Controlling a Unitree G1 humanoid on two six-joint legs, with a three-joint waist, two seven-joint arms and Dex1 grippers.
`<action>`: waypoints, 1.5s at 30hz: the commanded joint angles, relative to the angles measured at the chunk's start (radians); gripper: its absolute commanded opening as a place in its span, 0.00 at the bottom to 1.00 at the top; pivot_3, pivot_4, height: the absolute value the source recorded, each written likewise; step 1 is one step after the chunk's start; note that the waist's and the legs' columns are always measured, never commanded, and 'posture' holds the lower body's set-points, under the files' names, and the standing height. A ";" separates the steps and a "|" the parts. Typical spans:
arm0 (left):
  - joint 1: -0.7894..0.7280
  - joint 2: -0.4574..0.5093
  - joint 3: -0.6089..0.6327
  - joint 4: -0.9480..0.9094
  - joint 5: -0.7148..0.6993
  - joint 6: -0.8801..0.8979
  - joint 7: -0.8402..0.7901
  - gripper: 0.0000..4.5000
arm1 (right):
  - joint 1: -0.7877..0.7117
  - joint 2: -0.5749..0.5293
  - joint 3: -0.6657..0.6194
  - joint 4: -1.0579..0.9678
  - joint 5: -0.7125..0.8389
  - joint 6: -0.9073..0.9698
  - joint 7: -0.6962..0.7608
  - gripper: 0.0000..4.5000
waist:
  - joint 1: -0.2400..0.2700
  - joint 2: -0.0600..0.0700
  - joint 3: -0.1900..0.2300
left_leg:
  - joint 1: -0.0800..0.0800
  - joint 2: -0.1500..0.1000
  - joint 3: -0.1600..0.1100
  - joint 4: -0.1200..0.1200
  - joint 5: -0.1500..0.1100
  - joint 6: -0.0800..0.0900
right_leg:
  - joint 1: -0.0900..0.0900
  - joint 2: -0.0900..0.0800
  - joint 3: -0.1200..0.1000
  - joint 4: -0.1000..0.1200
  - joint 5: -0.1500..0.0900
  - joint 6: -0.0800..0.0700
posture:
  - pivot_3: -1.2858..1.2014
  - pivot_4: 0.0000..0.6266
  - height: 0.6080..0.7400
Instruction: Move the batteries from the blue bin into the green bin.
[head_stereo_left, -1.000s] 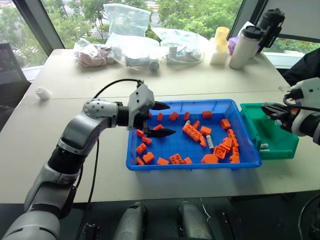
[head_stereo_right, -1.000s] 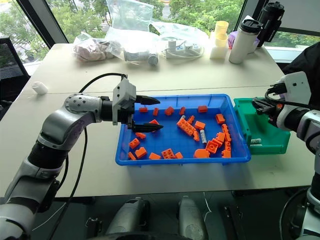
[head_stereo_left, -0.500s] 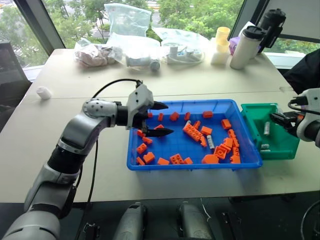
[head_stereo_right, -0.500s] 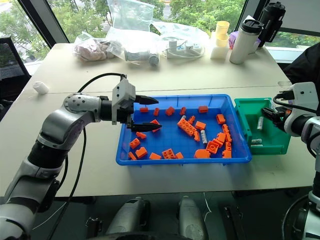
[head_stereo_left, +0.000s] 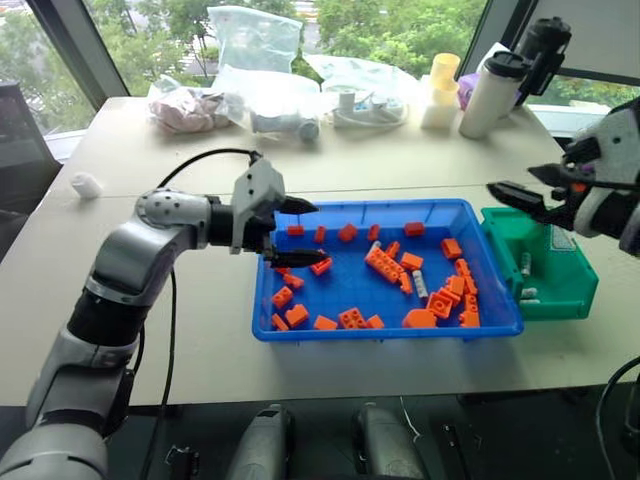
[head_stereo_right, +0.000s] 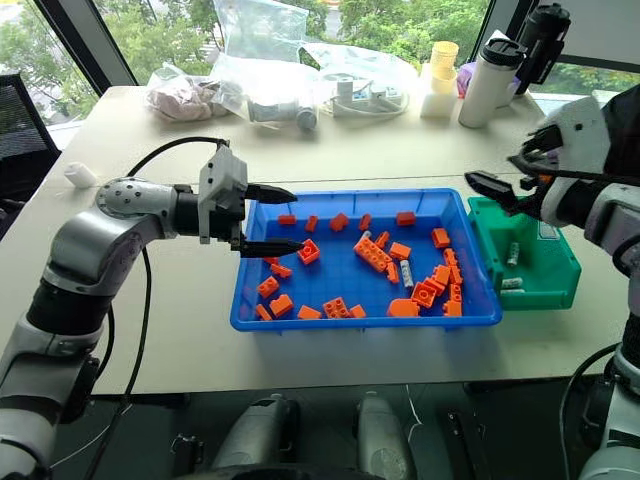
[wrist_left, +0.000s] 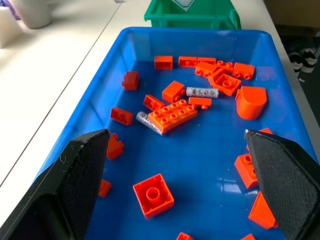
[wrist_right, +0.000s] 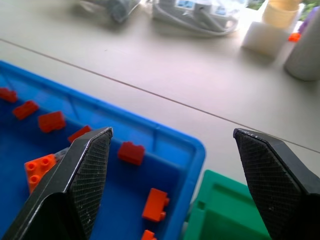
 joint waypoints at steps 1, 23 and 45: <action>0.006 0.035 0.041 -0.049 -0.020 0.019 -0.015 1.00 | 0.045 0.009 0.069 -0.071 0.021 -0.027 0.026 0.89 | 0.005 0.000 0.000 | 0.000 -0.001 0.000 0.000 0.000 0.000 | 0.000 -0.001 0.000 0.000 0.000 0.000 | 0.52 0.24 1.00; 0.119 0.165 0.087 -0.266 -0.110 0.167 0.004 1.00 | -0.051 0.102 0.516 0.159 -0.171 -0.304 0.196 0.95 | 0.000 0.000 0.000 | 0.000 -0.001 0.001 0.001 0.000 0.000 | 0.000 -0.002 0.000 0.000 0.000 0.000 | 0.52 0.24 1.00; 0.113 0.153 0.088 -0.247 -0.114 0.148 0.070 1.00 | -0.117 0.166 0.585 0.249 -0.305 -0.303 0.203 0.95 | -0.001 0.000 0.000 | 0.000 -0.002 0.001 0.001 0.000 0.000 | 0.000 -0.002 0.000 0.000 0.000 0.000 | 0.52 0.24 1.00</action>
